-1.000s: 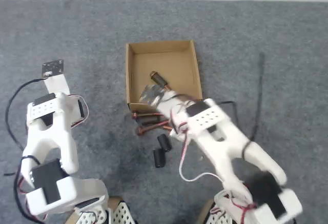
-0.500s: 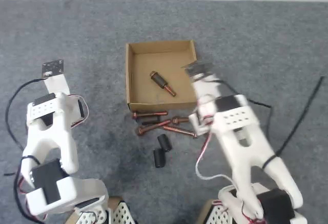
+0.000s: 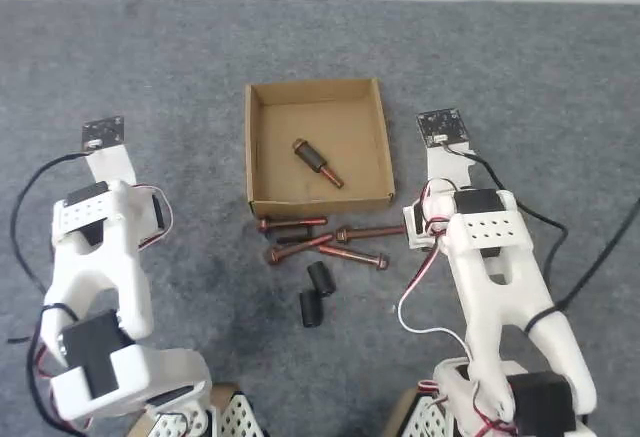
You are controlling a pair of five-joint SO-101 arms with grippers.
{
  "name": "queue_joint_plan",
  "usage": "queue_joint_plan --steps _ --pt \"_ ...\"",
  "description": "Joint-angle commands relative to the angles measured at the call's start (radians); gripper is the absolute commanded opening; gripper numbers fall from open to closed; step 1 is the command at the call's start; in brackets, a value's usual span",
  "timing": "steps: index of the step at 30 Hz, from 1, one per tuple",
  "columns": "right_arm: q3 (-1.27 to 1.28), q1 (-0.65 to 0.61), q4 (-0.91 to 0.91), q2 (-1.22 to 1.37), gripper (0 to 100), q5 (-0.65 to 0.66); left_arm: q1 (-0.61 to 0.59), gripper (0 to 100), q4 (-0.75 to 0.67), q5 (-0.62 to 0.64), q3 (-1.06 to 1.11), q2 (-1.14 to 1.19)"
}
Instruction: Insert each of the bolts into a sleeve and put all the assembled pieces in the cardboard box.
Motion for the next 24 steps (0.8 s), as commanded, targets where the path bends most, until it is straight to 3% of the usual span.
queue_joint_plan --steps 1,6,12,24 --pt "-0.002 0.048 -0.061 0.007 1.0 0.066 -0.002 1 -0.005 -0.009 -0.048 -0.011" --pt "-0.023 0.079 -0.128 0.162 1.5 0.13 -0.003 1 0.0 -0.015 -0.048 -0.011" --pt "-0.054 0.071 -0.102 0.197 11.3 0.138 -0.003 1 0.003 -0.048 -0.047 -0.011" --pt "-0.037 0.068 -0.038 0.125 7.8 0.178 -0.003 1 0.0 -0.049 -0.035 -0.02"
